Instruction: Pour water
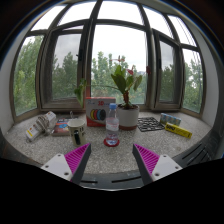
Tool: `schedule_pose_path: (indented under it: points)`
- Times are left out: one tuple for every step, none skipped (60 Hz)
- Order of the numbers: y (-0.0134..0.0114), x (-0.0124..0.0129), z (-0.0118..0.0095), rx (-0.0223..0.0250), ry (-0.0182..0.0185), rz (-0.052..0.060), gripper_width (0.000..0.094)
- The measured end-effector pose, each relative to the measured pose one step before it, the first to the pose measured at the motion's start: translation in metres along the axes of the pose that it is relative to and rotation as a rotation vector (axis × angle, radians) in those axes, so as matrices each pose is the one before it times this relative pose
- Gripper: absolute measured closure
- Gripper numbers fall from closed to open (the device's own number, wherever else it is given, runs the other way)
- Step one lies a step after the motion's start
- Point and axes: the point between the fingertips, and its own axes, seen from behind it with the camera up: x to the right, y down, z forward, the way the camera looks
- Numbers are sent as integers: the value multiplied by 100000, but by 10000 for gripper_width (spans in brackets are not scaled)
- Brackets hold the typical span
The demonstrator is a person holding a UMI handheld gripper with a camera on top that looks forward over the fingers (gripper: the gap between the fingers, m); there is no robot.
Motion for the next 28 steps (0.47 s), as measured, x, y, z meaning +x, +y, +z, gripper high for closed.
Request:
schedule_pose_path:
  points:
    - [176,-14,-765,-30,478,295,83]
    - [245,17,-737,-168,519,272,83]
    - [260,-18,-768,-194,381,173,83]
    - [218,-44,-704,-66,254,68,82]
    - [210,-58,-677,32,213,12,84]
    - [118,-10,-512,27,287,-123,82]
    - [204,-22,-703,55,306,-46,80]
    - [221,-43,-692,46,273,-150,80]
    - [254,-129,-561,-13,381,-236,80]
    - [257,-31,-569,-119,353,-226,82]
    - [257,-6,-590,-309,362,-210,82]
    - [270,23,-584,-350,432,-174,83]
    - [243,34,-582,-209,490,-54,81]
    - [201,11,-585,-27,493,-23,81]
    - [172,22,-576,66,477,21,80]
    - [47,130,-482,69,397,-81,80]
    - [140,-18,-626,150,360,-87,79]
    - [125,-64,-436,79,214,-155,80]
    - [104,-93,-448,81,-6,-237,81]
    - [119,-114,-430,58,-40,-329,82]
    - [106,-113,-449,83,-31,-369,81]
    - [87,-131,-447,63,-29,-268,82]
    - [83,-113,-395,48,3,-145,82]
    - [56,-111,-372,109,-35,-67,83]
    - [-11,25,-150,-2,-219,-84,82]
    - [34,-143,-371,50,-169,139,80]
    - [12,-170,-314,89,-211,242,80]
    - [13,-176,-316,18,-154,161,79]
